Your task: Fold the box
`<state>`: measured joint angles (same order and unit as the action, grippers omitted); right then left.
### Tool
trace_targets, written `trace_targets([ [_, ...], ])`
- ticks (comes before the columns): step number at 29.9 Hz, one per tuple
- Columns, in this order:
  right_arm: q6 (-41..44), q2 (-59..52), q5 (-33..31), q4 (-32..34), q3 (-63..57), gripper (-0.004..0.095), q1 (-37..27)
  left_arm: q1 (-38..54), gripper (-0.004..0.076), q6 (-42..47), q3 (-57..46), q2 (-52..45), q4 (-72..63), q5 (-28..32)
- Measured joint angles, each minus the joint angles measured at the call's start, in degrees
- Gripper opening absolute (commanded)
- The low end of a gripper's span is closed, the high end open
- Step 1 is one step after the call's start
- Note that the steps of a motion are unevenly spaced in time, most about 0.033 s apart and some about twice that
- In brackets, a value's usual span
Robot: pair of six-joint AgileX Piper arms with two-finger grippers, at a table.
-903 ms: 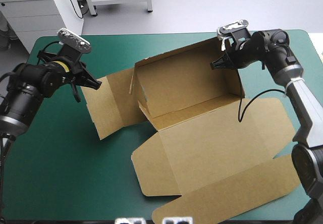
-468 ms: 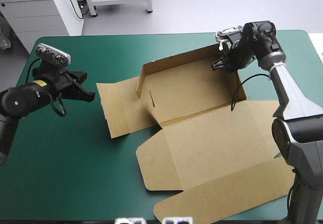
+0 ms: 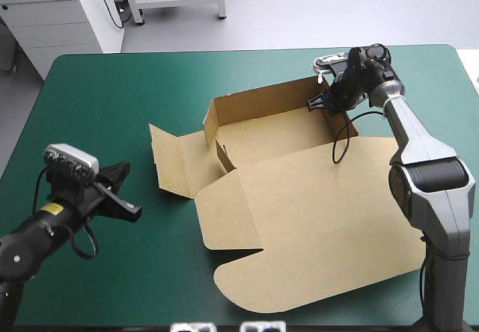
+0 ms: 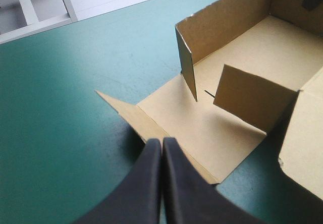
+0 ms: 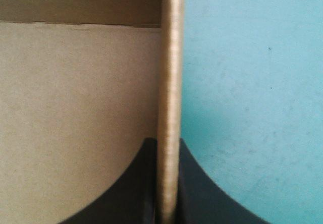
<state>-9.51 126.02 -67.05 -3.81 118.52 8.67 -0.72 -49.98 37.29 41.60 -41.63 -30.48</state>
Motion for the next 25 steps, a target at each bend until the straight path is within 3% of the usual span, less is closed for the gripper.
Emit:
trace_targets([
  [7, 0.0, -4.1, 2.2, 0.4, -6.2, -0.0014, 0.0, 0.0, -0.0008, -0.2, -11.9, -12.9, -0.6, 4.5],
  [13, -0.4, -6.8, 1.4, 1.5, -10.2, -0.0004, 0.2, 0.0, -0.0008, -0.4, -14.3, -17.6, -0.6, 5.1],
  [15, -0.9, -6.8, 1.4, 1.5, -10.2, 0.0068, 0.2, 0.0, -0.0008, -0.4, -14.3, -17.8, -0.6, 5.2],
  [21, -3.3, -6.7, -1.1, 1.4, -9.8, 0.0446, 0.2, 0.0, -0.0008, -0.4, -14.3, -17.8, -0.6, 5.3],
  [25, -4.0, -6.6, -3.4, 1.2, -7.9, 0.05, 0.2, 0.0, -0.0008, -0.4, -14.3, -17.8, -0.6, 5.3],
])
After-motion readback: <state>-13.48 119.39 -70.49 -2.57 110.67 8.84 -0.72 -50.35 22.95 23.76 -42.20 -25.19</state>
